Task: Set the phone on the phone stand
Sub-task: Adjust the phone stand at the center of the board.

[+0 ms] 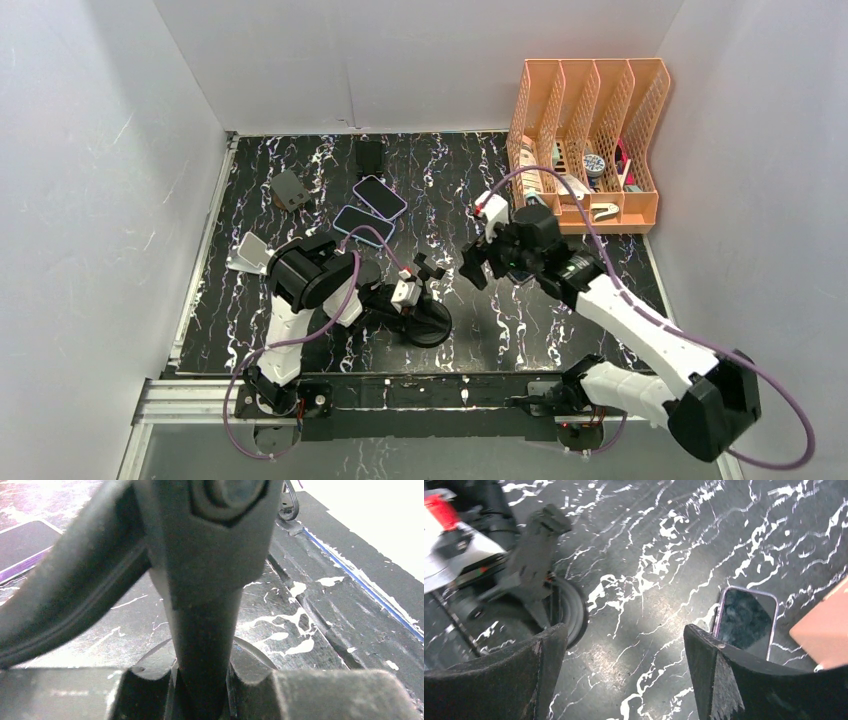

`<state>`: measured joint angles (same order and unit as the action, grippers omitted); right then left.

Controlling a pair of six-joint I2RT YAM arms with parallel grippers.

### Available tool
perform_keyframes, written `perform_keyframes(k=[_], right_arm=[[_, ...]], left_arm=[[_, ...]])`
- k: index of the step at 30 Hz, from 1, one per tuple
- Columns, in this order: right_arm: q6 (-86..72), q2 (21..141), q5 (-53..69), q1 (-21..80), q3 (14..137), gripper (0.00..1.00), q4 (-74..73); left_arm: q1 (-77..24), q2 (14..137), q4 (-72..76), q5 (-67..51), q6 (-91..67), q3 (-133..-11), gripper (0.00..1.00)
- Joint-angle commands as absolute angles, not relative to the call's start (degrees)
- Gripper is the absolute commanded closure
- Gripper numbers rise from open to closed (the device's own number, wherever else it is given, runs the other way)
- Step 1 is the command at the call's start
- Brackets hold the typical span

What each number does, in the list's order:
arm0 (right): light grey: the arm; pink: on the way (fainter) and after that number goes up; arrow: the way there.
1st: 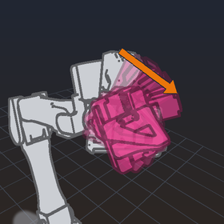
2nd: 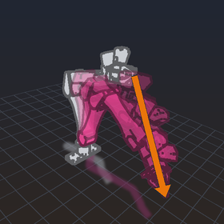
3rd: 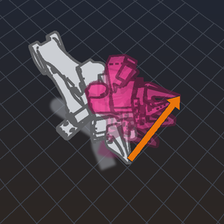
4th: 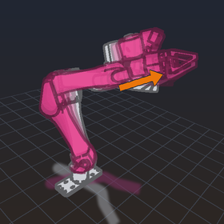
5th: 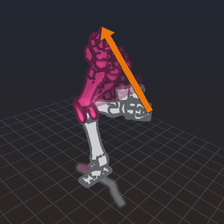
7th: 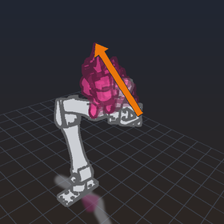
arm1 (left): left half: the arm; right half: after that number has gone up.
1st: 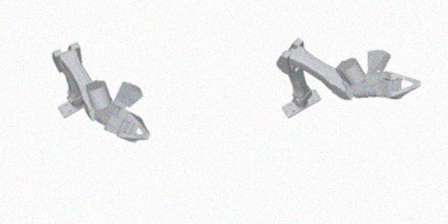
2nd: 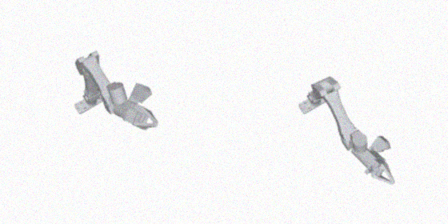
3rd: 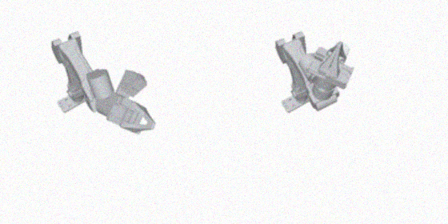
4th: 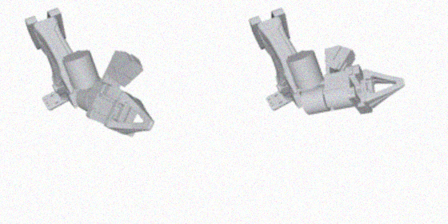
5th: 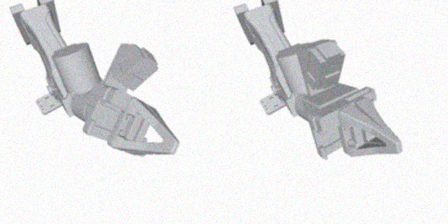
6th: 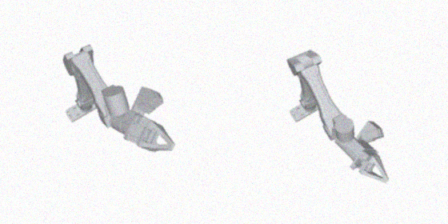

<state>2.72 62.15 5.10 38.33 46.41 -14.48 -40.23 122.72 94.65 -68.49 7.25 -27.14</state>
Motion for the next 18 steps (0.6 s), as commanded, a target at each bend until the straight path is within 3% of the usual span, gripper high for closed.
perform_keyframes(k=[1,5,9,18], right_arm=[[13.7,57.7,30.1,31.4,45.2,0.07,-17.1],[15.3,61.9,46.5,24.6,47.0,0.11,-14.7],[19.3,69.4,53.8,24.1,53.0,0.16,-17.3],[18.8,73.6,55.6,26.3,57.4,0.28,-14.2]], left_arm=[[-39.9,131.3,102.5,-72.6,7.2,-24.0,1.00],[-39.9,131.5,102.4,-73.5,6.5,-24.3,1.00],[-39.9,131.6,102.5,-73.7,6.3,-24.2,1.00],[-39.9,131.8,102.4,-74.0,5.8,-24.6,1.00]])
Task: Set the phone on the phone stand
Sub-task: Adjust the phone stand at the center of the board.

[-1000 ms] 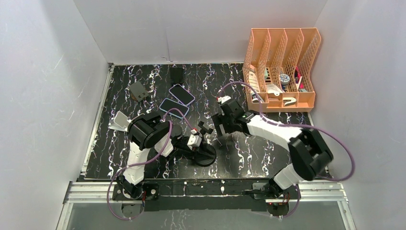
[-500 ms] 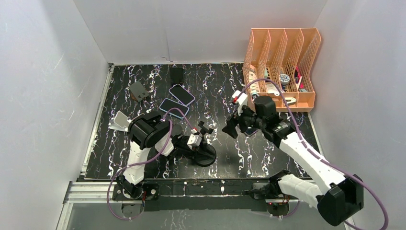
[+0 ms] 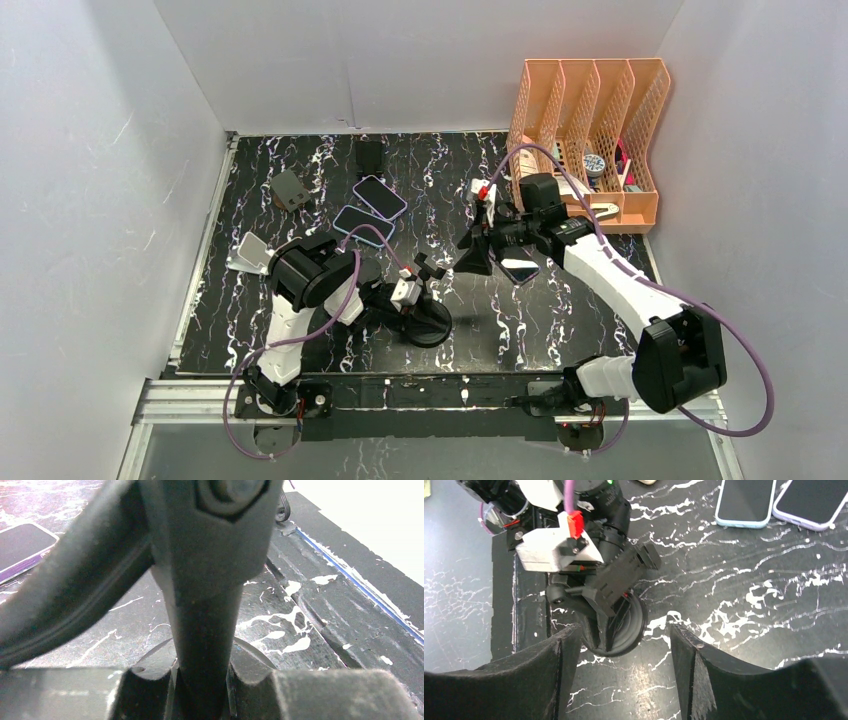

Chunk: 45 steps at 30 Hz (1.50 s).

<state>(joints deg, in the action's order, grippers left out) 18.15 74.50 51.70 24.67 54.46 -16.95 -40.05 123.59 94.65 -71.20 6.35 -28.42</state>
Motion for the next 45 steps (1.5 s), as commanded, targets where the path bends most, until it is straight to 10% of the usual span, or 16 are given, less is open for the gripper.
perform_keyframes(k=[1,28,35,38,45], right_arm=[[18.7,73.6,55.5,26.7,57.3,0.29,-14.1],[21.5,80.1,53.4,33.1,58.0,0.40,-15.4],[21.6,81.0,53.4,33.1,59.1,0.67,-15.9],[21.2,80.9,52.9,33.1,59.4,0.98,-16.6],[20.4,77.5,53.2,33.1,57.8,0.99,-18.4]], left_arm=[[-40.0,131.8,102.5,-74.1,5.7,-24.7,1.00],[-40.0,132.0,102.4,-74.2,5.0,-24.9,1.00],[-40.0,132.3,102.5,-74.3,4.8,-25.0,1.00],[-40.0,132.4,102.5,-74.3,4.7,-25.1,1.00],[-40.0,132.6,102.5,-73.6,4.8,-25.2,1.00]])
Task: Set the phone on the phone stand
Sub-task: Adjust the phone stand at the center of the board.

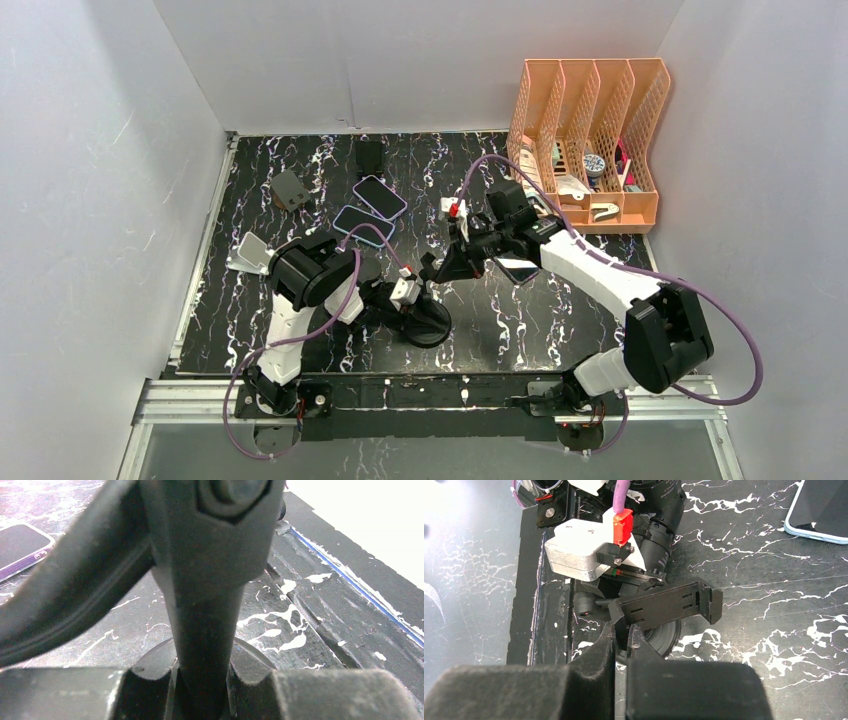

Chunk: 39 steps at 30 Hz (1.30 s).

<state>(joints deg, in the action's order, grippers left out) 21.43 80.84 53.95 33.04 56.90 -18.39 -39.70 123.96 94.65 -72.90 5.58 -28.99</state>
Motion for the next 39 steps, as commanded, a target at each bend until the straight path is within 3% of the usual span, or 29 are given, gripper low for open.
perform_keyframes(k=[1,19,29,39], right_arm=[[20.0,76.8,53.1,33.1,57.3,0.99,-18.5],[11.1,58.7,44.4,33.1,47.3,0.99,-18.5],[0.7,44.6,27.3,34.2,37.1,0.99,-9.1],[-5.0,41.4,2.5,49.7,32.4,0.99,-3.5]], left_arm=[[-40.0,132.6,102.5,-73.3,4.9,-25.2,1.00],[-37.3,134.0,102.6,-64.5,6.7,-25.4,1.00],[-35.5,134.4,102.6,-58.5,2.0,-27.8,1.00],[-35.3,133.5,102.6,-45.2,-8.3,-30.5,1.00]])
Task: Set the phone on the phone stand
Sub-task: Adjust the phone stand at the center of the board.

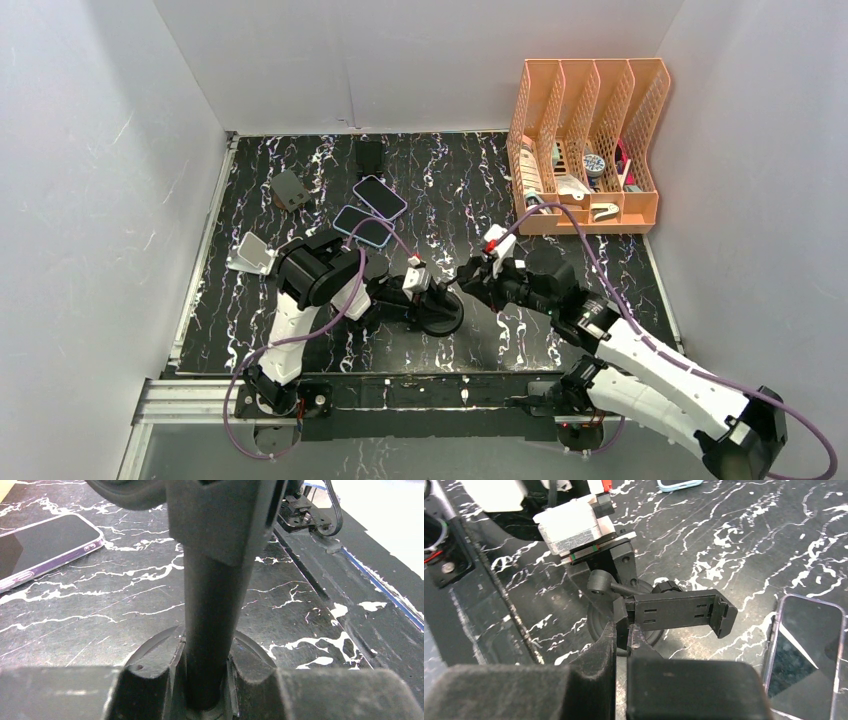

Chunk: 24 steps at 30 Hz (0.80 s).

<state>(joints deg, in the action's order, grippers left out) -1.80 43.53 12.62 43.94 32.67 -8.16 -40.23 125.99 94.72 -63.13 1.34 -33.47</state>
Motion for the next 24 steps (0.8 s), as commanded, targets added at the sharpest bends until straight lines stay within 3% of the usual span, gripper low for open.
perform_keyframes(k=[1,11,18,24], right_arm=[[-5.9,41.9,0.7,51.6,32.2,0.99,-2.9],[-11.1,47.6,-30.9,76.9,33.0,0.99,-1.4],[-11.9,49.7,-38.7,88.7,33.5,0.99,1.9],[-10.6,55.8,-40.8,93.2,34.5,0.99,8.0]], left_arm=[[-35.3,133.2,102.6,-43.1,-8.9,-30.7,1.00],[-35.3,130.7,101.8,-21.7,-11.8,-30.2,1.00],[-35.3,128.0,99.3,-8.1,-10.5,-27.3,1.00],[-35.4,128.0,97.0,-6.8,-11.5,-28.7,1.00]])
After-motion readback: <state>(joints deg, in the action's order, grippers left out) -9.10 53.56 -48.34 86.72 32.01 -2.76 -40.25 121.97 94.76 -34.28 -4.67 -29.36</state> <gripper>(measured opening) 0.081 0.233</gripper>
